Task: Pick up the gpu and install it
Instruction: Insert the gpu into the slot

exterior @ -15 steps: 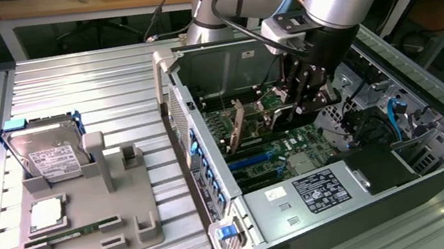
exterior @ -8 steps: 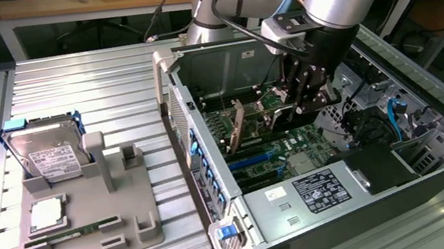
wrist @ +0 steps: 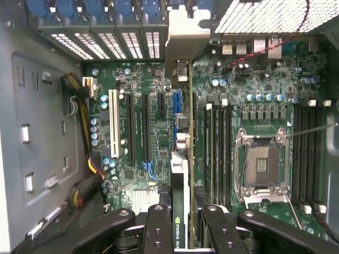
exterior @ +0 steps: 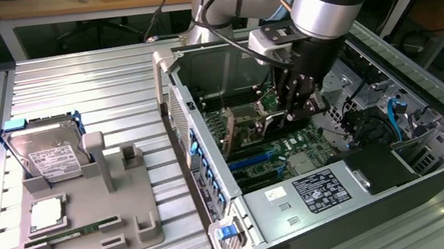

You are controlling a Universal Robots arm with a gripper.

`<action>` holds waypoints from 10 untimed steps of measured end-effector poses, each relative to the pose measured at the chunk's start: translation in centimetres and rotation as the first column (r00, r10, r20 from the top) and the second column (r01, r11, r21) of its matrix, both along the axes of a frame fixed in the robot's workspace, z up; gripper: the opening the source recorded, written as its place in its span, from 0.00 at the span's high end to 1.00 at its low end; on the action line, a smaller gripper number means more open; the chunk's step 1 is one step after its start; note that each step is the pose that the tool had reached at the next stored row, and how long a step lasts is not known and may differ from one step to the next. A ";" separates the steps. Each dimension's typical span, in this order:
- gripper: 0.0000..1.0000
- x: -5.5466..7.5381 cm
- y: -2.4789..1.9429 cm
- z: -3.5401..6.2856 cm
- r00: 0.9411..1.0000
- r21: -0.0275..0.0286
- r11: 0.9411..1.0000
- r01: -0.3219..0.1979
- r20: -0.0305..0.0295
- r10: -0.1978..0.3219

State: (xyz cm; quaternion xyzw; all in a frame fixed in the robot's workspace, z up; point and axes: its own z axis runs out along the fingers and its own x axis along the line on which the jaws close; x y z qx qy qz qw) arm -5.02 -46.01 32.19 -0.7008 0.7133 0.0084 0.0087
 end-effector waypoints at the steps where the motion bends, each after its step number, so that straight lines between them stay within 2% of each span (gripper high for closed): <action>1: 0.73 -0.3 0.03 -0.30 1.000 0.000 1.000 0.000 0.000 0.000; 4: 0.73 -0.6 0.08 -0.79 1.000 0.000 1.000 0.000 -0.001 0.000; 6: 0.73 -0.7 0.12 -1.12 1.000 0.000 1.000 0.000 -0.007 0.000; 8: 0.73 -0.8 0.12 -1.32 1.000 0.000 1.000 0.000 -0.020 0.000; 10: 0.73 -0.9 0.12 -1.42 1.000 0.000 1.000 0.000 -0.020 0.000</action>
